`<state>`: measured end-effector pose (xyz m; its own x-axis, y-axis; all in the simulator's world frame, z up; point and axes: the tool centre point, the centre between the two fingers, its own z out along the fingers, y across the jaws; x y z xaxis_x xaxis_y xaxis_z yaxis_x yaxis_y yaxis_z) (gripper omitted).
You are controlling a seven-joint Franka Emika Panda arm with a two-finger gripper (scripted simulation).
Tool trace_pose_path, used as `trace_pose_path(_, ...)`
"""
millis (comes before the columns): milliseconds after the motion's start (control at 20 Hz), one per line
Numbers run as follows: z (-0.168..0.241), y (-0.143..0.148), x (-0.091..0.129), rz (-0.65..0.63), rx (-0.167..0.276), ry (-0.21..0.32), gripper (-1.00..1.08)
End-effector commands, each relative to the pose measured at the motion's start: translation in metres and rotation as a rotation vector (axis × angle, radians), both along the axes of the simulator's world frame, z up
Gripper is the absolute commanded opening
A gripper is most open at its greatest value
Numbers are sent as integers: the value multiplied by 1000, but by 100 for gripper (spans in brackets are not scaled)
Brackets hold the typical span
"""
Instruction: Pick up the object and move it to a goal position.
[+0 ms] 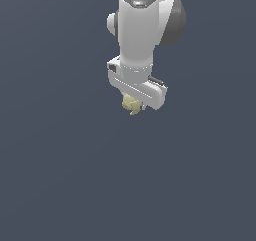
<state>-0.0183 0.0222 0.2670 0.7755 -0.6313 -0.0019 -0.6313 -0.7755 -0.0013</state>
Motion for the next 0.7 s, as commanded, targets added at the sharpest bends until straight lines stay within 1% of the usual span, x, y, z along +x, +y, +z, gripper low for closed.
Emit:
trace_pose_path(0, 29, -5, -11, 0, 0, 0, -100)
trace_pose_path(400, 120, -20, -42, -1, -1, 0, -100)
trace_pose_path(650, 169, -28, -58, -1, -2, 0, -100)
